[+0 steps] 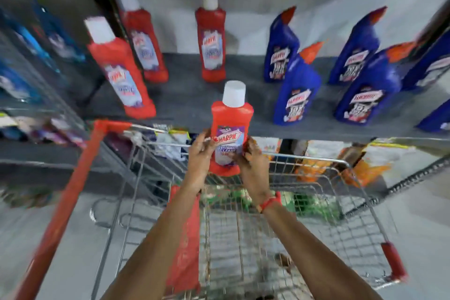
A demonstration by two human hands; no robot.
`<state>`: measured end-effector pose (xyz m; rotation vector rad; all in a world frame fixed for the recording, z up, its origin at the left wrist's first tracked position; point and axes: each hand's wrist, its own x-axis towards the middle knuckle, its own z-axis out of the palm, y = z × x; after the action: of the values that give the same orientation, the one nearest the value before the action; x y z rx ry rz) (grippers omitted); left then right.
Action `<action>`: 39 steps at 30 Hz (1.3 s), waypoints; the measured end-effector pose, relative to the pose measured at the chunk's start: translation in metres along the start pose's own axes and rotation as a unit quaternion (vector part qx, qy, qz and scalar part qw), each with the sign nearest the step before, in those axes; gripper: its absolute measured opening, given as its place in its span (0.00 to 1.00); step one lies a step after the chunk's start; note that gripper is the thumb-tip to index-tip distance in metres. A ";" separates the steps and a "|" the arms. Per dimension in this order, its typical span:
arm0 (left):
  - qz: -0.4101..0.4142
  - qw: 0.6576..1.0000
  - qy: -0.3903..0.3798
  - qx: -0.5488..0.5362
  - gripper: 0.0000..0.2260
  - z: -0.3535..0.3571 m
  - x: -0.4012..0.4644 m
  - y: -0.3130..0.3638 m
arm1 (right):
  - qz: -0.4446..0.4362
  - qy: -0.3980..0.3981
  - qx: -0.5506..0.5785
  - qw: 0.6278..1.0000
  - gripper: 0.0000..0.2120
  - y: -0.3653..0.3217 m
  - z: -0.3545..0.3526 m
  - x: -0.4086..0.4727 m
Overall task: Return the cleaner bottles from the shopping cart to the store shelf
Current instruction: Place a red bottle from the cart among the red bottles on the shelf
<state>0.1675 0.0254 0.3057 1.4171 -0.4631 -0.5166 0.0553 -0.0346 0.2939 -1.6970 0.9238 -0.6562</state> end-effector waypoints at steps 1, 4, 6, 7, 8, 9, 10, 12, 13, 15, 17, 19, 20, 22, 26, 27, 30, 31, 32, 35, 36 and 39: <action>0.001 1.000 0.007 0.004 0.13 0.001 0.005 0.008 | -0.025 0.002 -0.009 1.000 0.17 -0.014 -0.004 0.007; 0.033 0.999 -0.001 -0.013 0.13 0.005 0.024 0.043 | -0.099 -0.004 0.021 0.995 0.19 -0.051 -0.010 0.038; 0.055 0.998 -0.006 -0.024 0.14 0.010 0.037 0.054 | -0.125 0.003 0.030 0.992 0.21 -0.060 -0.010 0.054; 0.055 0.998 -0.003 -0.027 0.14 0.012 0.043 0.057 | -0.137 0.000 0.034 0.990 0.21 -0.065 -0.009 0.061; 0.052 0.998 0.003 -0.033 0.14 0.014 0.050 0.059 | -0.148 -0.003 0.035 0.988 0.21 -0.069 -0.007 0.071; 0.048 0.998 0.014 -0.039 0.14 0.015 0.057 0.061 | -0.153 -0.007 0.042 0.987 0.21 -0.071 -0.005 0.081; 0.044 0.998 0.026 -0.046 0.14 0.017 0.065 0.064 | -0.151 -0.011 0.048 0.987 0.20 -0.074 -0.003 0.089; 0.040 0.997 0.042 -0.041 0.14 0.019 0.076 0.064 | -0.140 -0.022 0.054 0.988 0.20 -0.074 0.002 0.101; 0.044 0.997 0.047 -0.032 0.14 0.019 0.080 0.062 | -0.139 -0.026 0.049 0.989 0.20 -0.073 0.004 0.106; 0.048 0.997 0.055 -0.017 0.12 0.018 0.086 0.055 | -0.140 -0.028 0.038 0.989 0.19 -0.071 0.009 0.113; 0.045 0.997 0.057 -0.020 0.12 0.015 0.090 0.052 | -0.145 -0.027 0.036 0.988 0.19 -0.070 0.013 0.117; 0.042 0.997 0.058 -0.028 0.12 0.012 0.094 0.050 | -0.146 -0.028 0.036 0.988 0.19 -0.070 0.018 0.120; 0.042 0.997 0.059 -0.027 0.12 0.011 0.095 0.050 | -0.143 -0.030 0.039 0.988 0.20 -0.070 0.021 0.122; 0.041 0.997 0.058 -0.019 0.13 0.008 0.096 0.051 | -0.147 -0.031 0.040 0.988 0.21 -0.070 0.023 0.124; 0.060 0.997 0.044 0.000 0.14 0.010 0.091 0.049 | -0.151 -0.034 0.058 0.986 0.23 -0.066 0.023 0.122; 0.065 0.997 0.044 0.003 0.15 0.011 0.090 0.047 | -0.149 -0.036 0.063 0.986 0.23 -0.066 0.022 0.120; 0.105 0.990 0.091 0.005 0.16 0.015 0.085 0.045 | -0.126 -0.031 0.082 0.988 0.26 -0.065 0.020 0.115; 0.124 0.984 0.125 0.003 0.16 0.015 0.084 0.046 | -0.119 -0.026 0.091 0.988 0.28 -0.065 0.018 0.114; 0.141 0.978 0.156 -0.001 0.16 0.015 0.082 0.047 | -0.115 -0.018 0.100 0.988 0.30 -0.064 0.015 0.111; 0.190 0.961 0.198 0.013 0.14 0.016 0.070 0.047 | -0.109 0.006 0.091 0.990 0.29 -0.055 0.005 0.101; 0.199 0.959 0.203 0.020 0.13 0.018 0.065 0.046 | -0.107 0.017 0.083 0.991 0.27 -0.052 0.001 0.096; 0.213 0.956 0.200 0.029 0.10 0.028 0.046 0.041 | -0.095 0.056 0.089 0.990 0.22 -0.038 -0.013 0.077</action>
<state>0.1902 -0.0210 0.3496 1.3831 -0.4384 0.1342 0.0976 -0.0993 0.3327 -1.6122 0.7604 -0.9425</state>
